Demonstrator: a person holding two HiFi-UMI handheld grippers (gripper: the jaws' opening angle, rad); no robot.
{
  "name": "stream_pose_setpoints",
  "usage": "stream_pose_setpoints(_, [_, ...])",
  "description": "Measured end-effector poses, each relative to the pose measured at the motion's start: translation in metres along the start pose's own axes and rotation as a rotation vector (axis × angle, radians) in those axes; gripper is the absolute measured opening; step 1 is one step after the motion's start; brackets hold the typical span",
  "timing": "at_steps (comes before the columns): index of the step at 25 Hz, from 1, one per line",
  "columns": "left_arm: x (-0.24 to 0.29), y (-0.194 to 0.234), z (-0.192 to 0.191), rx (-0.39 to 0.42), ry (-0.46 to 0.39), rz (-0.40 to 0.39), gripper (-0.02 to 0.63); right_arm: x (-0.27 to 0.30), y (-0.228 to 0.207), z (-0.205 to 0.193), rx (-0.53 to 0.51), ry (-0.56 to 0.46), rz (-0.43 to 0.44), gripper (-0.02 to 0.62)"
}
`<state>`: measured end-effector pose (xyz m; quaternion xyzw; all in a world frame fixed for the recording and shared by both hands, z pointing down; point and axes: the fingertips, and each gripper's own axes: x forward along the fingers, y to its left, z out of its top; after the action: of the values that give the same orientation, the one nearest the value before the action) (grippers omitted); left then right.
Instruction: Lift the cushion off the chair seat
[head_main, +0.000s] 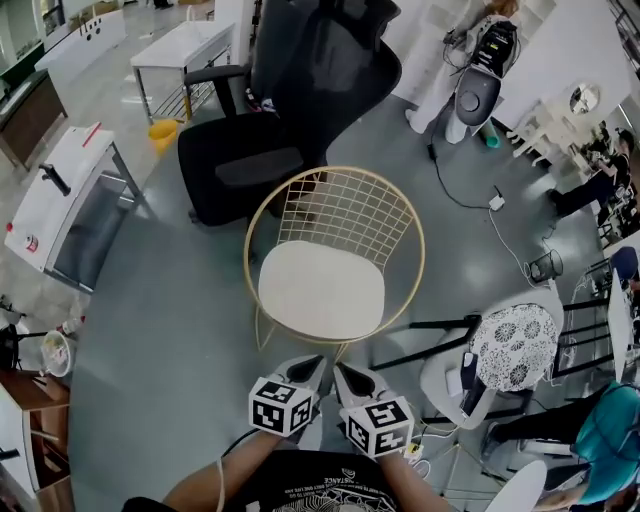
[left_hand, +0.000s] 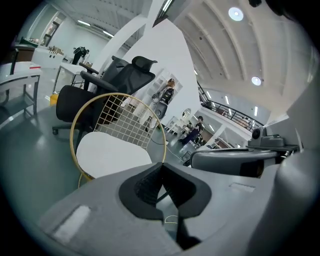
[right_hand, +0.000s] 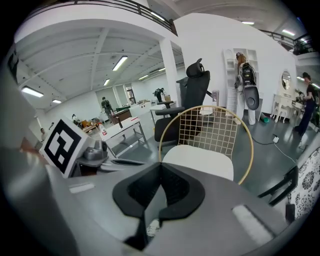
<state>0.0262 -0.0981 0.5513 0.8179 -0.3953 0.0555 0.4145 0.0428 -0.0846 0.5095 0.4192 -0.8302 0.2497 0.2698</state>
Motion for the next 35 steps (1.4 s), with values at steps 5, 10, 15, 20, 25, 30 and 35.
stream_pose_setpoints(5, [0.031,0.021,-0.012,-0.132,-0.04,0.027,-0.003,0.011,-0.019,-0.009,-0.05,0.059,0.044,-0.002])
stream_pose_setpoints(10, [0.058,0.034,-0.022,-0.257,-0.1,0.042,-0.003,0.023,-0.042,-0.012,-0.116,0.124,0.115,-0.002])
stream_pose_setpoints(15, [0.084,0.051,-0.036,-0.364,-0.144,0.027,-0.002,0.037,-0.058,-0.011,-0.133,0.162,0.177,-0.002])
stream_pose_setpoints(20, [0.102,0.073,-0.049,-0.467,-0.207,-0.048,-0.002,0.053,-0.067,-0.009,-0.153,0.166,0.226,-0.002])
stream_pose_setpoints(25, [0.111,0.099,-0.076,-0.537,-0.279,-0.057,0.0,0.068,-0.071,-0.026,-0.2,0.207,0.273,-0.002])
stream_pose_setpoints(30, [0.123,0.119,-0.093,-0.604,-0.285,-0.052,0.074,0.07,-0.078,-0.028,-0.2,0.252,0.31,-0.002])
stream_pose_setpoints(35, [0.14,0.14,-0.121,-0.651,-0.256,-0.052,0.153,0.067,-0.083,-0.036,-0.213,0.269,0.338,-0.002])
